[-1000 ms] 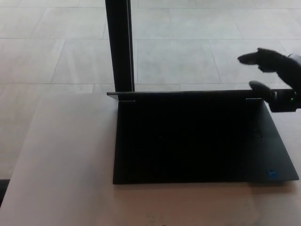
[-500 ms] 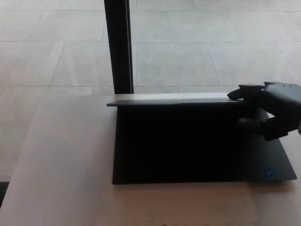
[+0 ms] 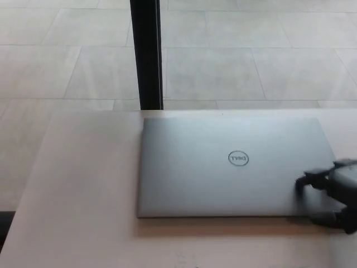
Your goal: The robot uses its right hand to push down on the lid of a laptop kept in the middle of the desk to close it
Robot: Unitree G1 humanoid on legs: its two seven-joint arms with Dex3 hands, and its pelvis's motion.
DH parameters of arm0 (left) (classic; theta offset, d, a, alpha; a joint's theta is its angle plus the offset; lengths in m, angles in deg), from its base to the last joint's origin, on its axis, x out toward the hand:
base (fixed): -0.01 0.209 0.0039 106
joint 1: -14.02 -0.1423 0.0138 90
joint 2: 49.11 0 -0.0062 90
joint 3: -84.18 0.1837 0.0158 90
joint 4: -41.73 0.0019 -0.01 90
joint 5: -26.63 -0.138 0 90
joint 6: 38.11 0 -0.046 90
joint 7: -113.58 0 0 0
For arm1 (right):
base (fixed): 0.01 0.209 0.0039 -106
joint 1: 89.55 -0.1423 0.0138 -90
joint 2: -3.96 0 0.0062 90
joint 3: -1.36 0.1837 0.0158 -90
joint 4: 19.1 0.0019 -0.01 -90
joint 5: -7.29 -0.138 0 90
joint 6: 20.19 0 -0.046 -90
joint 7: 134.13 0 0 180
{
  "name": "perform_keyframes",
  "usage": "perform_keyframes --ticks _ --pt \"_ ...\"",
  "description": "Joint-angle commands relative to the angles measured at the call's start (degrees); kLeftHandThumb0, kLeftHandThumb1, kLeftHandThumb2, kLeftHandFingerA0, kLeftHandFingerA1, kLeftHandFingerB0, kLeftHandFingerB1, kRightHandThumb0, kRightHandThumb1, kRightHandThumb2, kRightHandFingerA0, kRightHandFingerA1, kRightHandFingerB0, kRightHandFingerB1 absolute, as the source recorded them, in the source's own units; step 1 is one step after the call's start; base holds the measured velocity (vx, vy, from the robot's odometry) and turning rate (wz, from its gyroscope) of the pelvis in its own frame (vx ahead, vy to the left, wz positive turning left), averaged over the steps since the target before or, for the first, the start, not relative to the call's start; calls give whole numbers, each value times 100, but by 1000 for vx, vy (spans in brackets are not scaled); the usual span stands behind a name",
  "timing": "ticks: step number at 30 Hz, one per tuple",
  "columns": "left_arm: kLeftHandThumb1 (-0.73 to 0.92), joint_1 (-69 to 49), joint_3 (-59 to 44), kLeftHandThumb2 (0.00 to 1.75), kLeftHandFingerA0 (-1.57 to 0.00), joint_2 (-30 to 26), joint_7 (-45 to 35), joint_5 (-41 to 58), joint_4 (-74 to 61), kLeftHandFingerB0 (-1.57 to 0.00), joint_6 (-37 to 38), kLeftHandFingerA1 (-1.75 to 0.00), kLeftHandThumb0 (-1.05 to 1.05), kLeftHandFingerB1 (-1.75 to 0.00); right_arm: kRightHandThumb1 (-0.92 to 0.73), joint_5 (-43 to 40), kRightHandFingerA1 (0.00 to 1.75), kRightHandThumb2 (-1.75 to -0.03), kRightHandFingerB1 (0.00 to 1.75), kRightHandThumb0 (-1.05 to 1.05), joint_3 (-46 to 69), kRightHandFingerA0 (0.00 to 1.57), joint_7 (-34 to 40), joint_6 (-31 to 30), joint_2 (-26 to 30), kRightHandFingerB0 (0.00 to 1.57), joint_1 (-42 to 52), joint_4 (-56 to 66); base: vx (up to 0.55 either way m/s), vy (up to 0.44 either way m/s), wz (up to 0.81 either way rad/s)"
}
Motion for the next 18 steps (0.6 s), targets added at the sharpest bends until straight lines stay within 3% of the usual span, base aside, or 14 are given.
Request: perform_keyframes --ticks 1,2,3,16,17,18 --pt "92 27 33 73 -51 -161 84 187 39 -45 38 -64 -86 -47 -92 570 57 -72 37 -84 -113 34 -116 -38 19 40 547 -432 0 0 0" --pt "92 27 58 73 -51 -164 101 174 36 -45 43 -63 -86 -47 -80 542 62 -121 49 -85 -89 31 -152 -55 -18 32 576 -483 0 0 0" --pt "92 24 73 73 -52 -168 96 175 45 -45 58 -62 -85 -47 -92 532 52 -72 37 -84 -72 28 -219 -81 -56 38 581 -538 0 0 0" --pt "92 -4 177 72 -53 -169 69 255 62 -45 67 -64 -86 -46 -92 -121 53 -71 35 -78 785 32 -584 56 -94 35 730 -583 0 0 0" --pt "76 -7 181 94 -52 -171 94 258 62 -43 68 -69 -90 -54 -92 -257 54 -72 34 -80 942 27 -662 108 -49 31 759 -515 0 0 0" --pt "76 -25 201 94 -52 -176 83 244 56 -43 74 -69 -90 -54 -92 -351 54 -72 34 -80 1060 27 -710 171 2 31 785 -458 0 0 0"
